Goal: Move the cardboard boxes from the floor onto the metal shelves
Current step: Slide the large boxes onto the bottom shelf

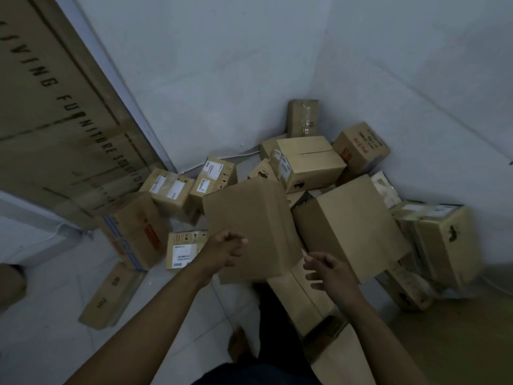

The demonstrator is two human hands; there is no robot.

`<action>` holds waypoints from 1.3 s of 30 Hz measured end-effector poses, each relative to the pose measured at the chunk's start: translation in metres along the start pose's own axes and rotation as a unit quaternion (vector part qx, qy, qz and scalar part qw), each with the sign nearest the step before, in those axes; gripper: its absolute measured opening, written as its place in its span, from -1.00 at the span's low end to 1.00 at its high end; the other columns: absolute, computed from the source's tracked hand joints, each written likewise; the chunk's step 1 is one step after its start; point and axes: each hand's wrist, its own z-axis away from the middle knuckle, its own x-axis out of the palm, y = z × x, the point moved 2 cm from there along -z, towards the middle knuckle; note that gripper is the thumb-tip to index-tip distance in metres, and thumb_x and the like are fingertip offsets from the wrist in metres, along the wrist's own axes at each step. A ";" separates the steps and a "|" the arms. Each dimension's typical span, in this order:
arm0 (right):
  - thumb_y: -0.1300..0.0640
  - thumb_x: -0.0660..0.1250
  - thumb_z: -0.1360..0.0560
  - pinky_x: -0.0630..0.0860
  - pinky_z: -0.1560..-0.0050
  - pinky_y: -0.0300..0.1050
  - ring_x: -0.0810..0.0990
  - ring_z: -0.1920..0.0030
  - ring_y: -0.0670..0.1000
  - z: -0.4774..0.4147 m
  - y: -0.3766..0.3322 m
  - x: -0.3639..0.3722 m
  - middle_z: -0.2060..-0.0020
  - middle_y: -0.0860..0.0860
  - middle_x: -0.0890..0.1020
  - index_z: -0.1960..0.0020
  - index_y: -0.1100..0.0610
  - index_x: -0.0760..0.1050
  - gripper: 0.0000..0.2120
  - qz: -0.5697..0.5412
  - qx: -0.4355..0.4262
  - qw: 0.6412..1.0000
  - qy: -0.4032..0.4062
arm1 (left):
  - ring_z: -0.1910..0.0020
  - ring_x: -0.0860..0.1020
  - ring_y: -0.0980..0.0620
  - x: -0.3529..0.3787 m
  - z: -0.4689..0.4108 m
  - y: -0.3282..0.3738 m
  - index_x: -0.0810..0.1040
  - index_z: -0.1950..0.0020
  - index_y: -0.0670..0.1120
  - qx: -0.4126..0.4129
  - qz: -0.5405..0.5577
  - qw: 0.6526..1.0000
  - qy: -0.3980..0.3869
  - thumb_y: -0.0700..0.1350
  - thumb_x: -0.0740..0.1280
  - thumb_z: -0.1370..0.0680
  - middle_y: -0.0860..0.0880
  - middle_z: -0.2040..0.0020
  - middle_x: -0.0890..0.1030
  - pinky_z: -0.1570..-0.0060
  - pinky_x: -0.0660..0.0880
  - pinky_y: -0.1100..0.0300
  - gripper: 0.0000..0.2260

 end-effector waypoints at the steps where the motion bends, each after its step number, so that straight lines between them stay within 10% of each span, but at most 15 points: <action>1: 0.10 0.38 -0.59 0.51 0.17 -0.08 0.58 0.20 0.03 -0.018 -0.004 -0.004 0.08 0.10 0.65 -0.14 0.18 0.58 -0.80 -0.001 0.004 1.000 -0.003 | 0.08 0.55 0.01 0.004 -0.014 0.006 0.57 -0.13 -0.13 -0.010 -0.013 1.000 0.003 -0.09 0.40 -0.58 -0.05 0.04 0.61 0.21 0.48 0.19 -0.83; 7: 0.07 0.39 -0.58 0.53 0.23 -0.17 0.58 0.16 -0.02 -0.146 -0.007 -0.018 0.10 0.05 0.63 -0.18 0.20 0.55 -0.74 -0.007 0.034 0.999 -0.018 | 0.09 0.57 0.07 0.023 -0.108 0.019 0.57 -0.06 -0.08 -0.074 -0.079 0.992 0.065 -0.03 0.49 -0.50 -0.01 0.02 0.62 0.20 0.47 0.20 -0.78; 14: -0.23 0.46 -0.40 0.51 0.11 -0.19 0.57 -0.05 -0.12 -0.289 0.051 -0.019 -0.13 -0.03 0.59 -0.33 0.13 0.47 -0.36 0.039 0.099 0.992 -0.070 | -0.28 0.35 -0.06 0.071 -0.231 -0.021 0.27 -0.27 -0.01 -0.116 -0.173 0.958 0.198 0.20 0.64 -0.22 0.01 -0.25 0.21 -0.12 0.40 0.07 -0.19; 18: -0.32 0.49 -0.33 0.53 -0.30 0.17 0.57 -0.27 0.10 -0.356 0.081 -0.017 -0.33 0.08 0.55 -0.47 0.18 0.38 -0.11 0.058 0.145 0.983 -0.099 | -0.53 0.03 -0.19 0.104 -0.288 -0.037 -0.11 -0.58 0.01 -0.134 -0.217 0.943 0.212 0.34 0.58 -0.20 0.02 -0.56 -0.12 -0.34 0.28 -0.10 0.21; 24: -0.36 0.49 -0.33 0.62 0.09 -0.20 0.69 -0.02 -0.10 -0.426 0.104 -0.008 -0.14 -0.01 0.69 -0.32 0.08 0.56 -0.27 0.098 0.149 0.977 -0.115 | -0.57 0.03 -0.27 0.079 -0.336 -0.047 -0.20 -0.63 -0.05 -0.101 -0.266 0.933 0.222 0.19 0.45 -0.48 -0.11 -0.62 -0.16 -0.44 0.20 -0.19 0.01; 31: -0.24 0.62 -0.21 0.49 -0.34 0.20 0.48 -0.38 0.16 -0.459 0.101 0.014 -0.49 0.07 0.40 -0.62 0.04 0.11 0.15 0.081 0.200 0.974 -0.071 | -0.60 0.02 -0.15 0.033 -0.337 -0.045 -0.22 -0.63 0.01 -0.050 -0.245 0.938 0.240 0.20 0.32 -0.58 0.00 -0.64 -0.12 -0.51 0.15 -0.19 -0.13; 39: -0.06 0.64 -0.29 0.40 -0.41 0.19 0.37 -0.47 0.18 -0.466 0.090 0.044 -0.54 0.07 0.32 -0.62 0.03 0.11 0.07 0.129 0.189 0.968 -0.107 | -0.51 0.31 -0.06 -0.019 -0.303 -0.053 -0.02 -0.63 0.16 -0.033 -0.111 0.955 0.274 0.42 0.18 -0.49 0.02 -0.59 0.24 -0.44 0.35 -0.15 -0.20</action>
